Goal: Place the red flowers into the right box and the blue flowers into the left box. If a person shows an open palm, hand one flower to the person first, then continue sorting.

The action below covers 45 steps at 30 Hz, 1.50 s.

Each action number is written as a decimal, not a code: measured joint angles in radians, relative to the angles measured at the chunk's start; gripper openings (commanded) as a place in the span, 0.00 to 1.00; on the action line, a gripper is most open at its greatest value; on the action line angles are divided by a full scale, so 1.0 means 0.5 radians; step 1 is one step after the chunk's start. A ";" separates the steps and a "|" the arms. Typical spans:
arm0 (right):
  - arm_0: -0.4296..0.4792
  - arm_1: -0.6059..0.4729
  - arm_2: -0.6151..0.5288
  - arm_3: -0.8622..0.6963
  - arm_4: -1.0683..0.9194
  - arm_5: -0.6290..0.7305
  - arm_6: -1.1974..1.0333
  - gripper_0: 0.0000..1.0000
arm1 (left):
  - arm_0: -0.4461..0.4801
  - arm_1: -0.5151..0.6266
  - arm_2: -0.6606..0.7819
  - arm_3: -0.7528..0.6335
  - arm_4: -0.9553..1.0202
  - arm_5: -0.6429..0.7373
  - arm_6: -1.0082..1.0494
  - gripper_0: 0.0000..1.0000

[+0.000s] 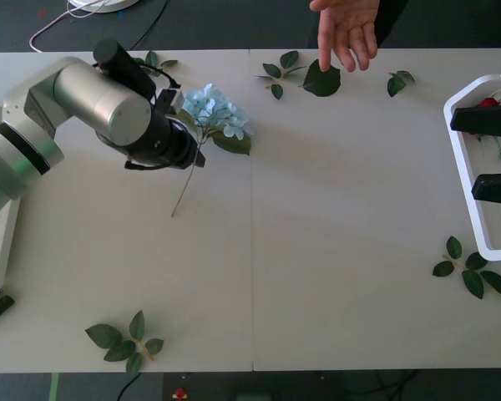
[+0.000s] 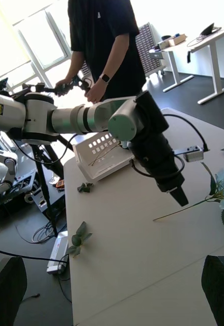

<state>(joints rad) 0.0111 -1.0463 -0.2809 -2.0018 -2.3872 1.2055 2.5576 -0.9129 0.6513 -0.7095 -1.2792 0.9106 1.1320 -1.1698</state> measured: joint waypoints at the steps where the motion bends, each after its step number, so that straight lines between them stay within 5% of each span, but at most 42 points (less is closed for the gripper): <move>1: 0.000 0.000 0.000 0.000 0.000 0.000 0.000 1.00 | 0.011 -0.007 0.000 0.000 -0.016 -0.001 0.000 1.00; 20: 0.000 0.000 0.000 -0.002 -0.001 0.000 0.000 1.00 | 0.042 -0.379 0.001 0.421 -0.355 -0.336 -0.001 0.99; 23: 0.000 0.000 0.000 -0.002 -0.001 0.000 0.000 1.00 | 0.042 -0.379 0.001 0.421 -0.356 -0.339 -0.002 0.69; 25: 0.000 0.000 0.000 -0.002 -0.001 0.000 0.000 1.00 | 0.042 -0.380 0.000 0.422 -0.360 -0.361 -0.003 0.11; 26: 0.000 0.000 0.000 -0.002 -0.001 0.000 0.000 1.00 | 0.042 -0.381 -0.001 0.422 -0.367 -0.383 -0.004 0.00; 45: 0.000 0.000 0.000 -0.002 -0.001 0.000 0.000 1.00 | 0.043 -0.381 -0.032 0.422 -0.433 -0.520 -0.006 0.00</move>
<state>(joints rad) 0.0111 -1.0463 -0.2809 -2.0028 -2.3875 1.2055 2.5576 -0.8914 0.4610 -0.7256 -1.0680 0.6941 0.8719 -1.1730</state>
